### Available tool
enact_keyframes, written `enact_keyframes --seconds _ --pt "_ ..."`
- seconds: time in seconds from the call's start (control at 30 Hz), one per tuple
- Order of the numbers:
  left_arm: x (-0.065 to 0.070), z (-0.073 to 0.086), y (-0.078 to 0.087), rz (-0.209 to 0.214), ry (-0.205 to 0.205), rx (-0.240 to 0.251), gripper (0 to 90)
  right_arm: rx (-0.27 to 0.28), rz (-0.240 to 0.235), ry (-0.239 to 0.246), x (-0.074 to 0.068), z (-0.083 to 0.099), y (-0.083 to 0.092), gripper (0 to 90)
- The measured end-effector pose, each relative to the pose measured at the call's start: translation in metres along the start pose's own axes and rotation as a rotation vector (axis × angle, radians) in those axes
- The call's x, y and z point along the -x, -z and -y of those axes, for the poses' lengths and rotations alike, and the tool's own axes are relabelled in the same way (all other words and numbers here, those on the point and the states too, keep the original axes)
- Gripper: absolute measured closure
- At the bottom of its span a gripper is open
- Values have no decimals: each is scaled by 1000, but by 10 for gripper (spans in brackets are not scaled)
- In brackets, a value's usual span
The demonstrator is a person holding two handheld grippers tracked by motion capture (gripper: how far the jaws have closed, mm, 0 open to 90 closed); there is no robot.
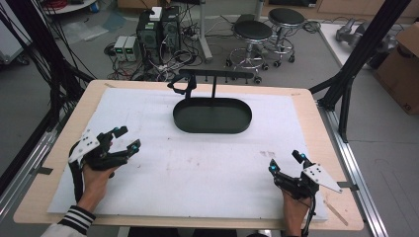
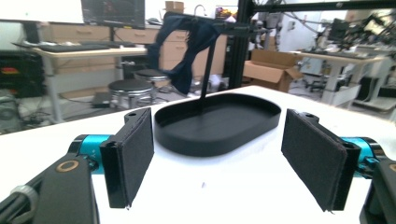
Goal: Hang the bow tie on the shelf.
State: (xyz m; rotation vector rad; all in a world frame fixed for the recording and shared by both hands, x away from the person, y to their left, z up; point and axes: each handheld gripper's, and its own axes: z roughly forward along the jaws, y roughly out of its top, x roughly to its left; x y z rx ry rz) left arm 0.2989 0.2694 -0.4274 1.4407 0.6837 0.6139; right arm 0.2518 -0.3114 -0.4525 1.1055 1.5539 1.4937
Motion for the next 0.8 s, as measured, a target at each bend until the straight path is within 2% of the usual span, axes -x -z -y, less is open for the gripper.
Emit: enact_keyframes --seconds 0.1,0.2,0.27,0.33,0.43,0.57,0.8 --pt "0 12 14 -22 -6 9 255 1 1 2 0 0 0 104" --pt "1 21 22 -31 -23 11 249 -1 5 -2 0 0 0 103" --pt "3 27 25 -30 -17 25 248 0 6 1 0 0 0 104" --pt "5 27 25 -39 -37 39 236 0 8 5 0 0 0 103" --pt "5 27 24 -34 -54 29 236 -1 6 -1 0 0 0 103" --pt "4 28 25 -29 -31 38 223 3 6 -5 0 0 0 104" --pt "3 28 25 -32 -28 38 222 14 5 -1 -1 1 1 103"
